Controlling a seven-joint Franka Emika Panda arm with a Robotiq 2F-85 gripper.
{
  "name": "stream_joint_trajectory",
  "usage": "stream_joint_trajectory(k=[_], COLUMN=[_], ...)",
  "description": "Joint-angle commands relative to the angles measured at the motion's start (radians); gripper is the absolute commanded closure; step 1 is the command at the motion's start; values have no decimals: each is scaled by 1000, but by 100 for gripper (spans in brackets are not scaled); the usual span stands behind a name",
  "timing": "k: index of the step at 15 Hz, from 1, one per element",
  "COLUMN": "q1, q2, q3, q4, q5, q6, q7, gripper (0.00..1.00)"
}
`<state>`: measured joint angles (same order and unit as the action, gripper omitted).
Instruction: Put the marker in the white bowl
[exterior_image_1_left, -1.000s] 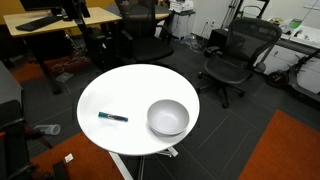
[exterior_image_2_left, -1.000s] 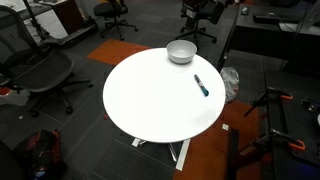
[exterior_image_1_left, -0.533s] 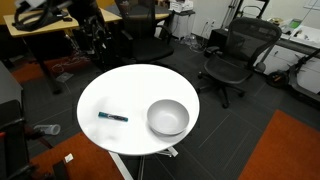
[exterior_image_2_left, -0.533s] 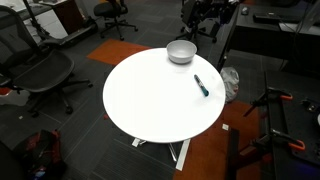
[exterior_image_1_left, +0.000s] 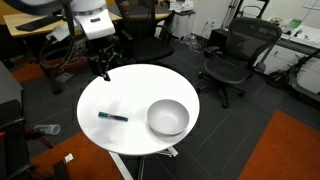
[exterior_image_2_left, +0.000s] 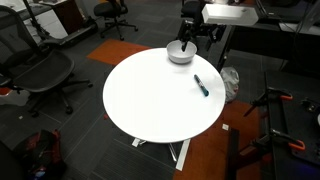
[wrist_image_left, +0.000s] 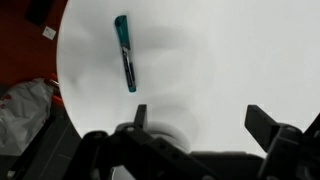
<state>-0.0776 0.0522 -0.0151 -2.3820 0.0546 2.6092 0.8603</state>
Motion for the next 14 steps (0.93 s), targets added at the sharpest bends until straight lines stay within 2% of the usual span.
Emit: stream_joint_trajectory(k=[1,7,14], q1=[16,38,41], q2=[85,205,298], q3=[-49,-111,-126], q4=[25,86,127], q5=[-71,-74,-30], q6=[47,17,3], q7=[107,126,74], gripper=[0,0,0])
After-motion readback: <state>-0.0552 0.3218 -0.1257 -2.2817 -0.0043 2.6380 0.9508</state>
